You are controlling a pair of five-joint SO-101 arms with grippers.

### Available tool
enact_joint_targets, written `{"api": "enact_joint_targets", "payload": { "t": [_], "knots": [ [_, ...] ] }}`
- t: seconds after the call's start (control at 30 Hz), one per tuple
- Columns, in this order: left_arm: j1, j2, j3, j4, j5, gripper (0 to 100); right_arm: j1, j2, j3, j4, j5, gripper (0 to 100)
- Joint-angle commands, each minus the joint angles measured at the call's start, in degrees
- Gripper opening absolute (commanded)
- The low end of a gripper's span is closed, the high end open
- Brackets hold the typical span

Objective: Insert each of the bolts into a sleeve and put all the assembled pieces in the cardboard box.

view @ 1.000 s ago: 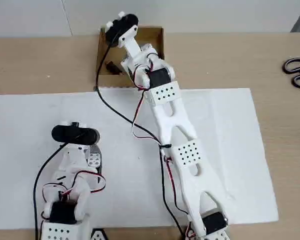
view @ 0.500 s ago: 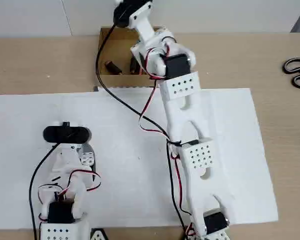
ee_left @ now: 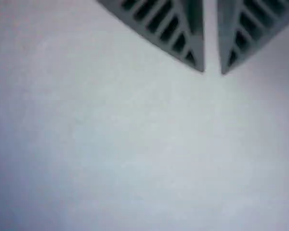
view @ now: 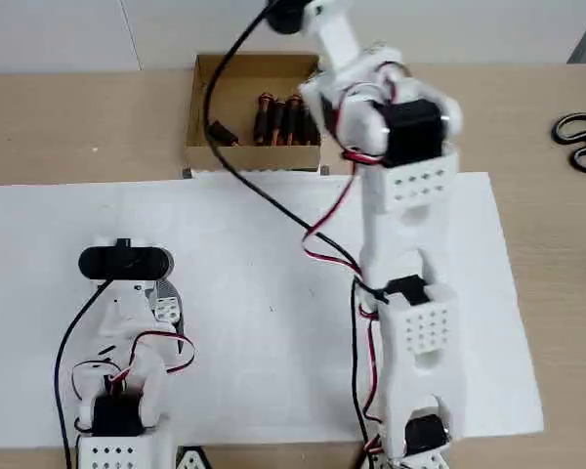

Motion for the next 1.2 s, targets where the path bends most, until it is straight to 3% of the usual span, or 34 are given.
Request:
{"api": "enact_joint_targets", "payload": {
  "t": [0.0,0.37,0.73,1.17],
  "knots": [
    [0.0,-0.5,-0.2,-1.3,0.0,1,1.7,-7.0,-2.3,0.7,0.2,0.4],
    [0.0,-0.5,-0.2,-1.5,-0.1,1,6.1,-19.7,2.3,2.1,0.5,0.4],
    [0.0,-0.5,-0.2,-1.5,-0.1,1,9.5,-48.0,36.1,1.6,0.3,0.4],
    [0.0,-0.5,-0.2,-1.5,-0.1,1,23.1,-72.8,72.6,1.5,-6.4,0.4]
  ]
}}
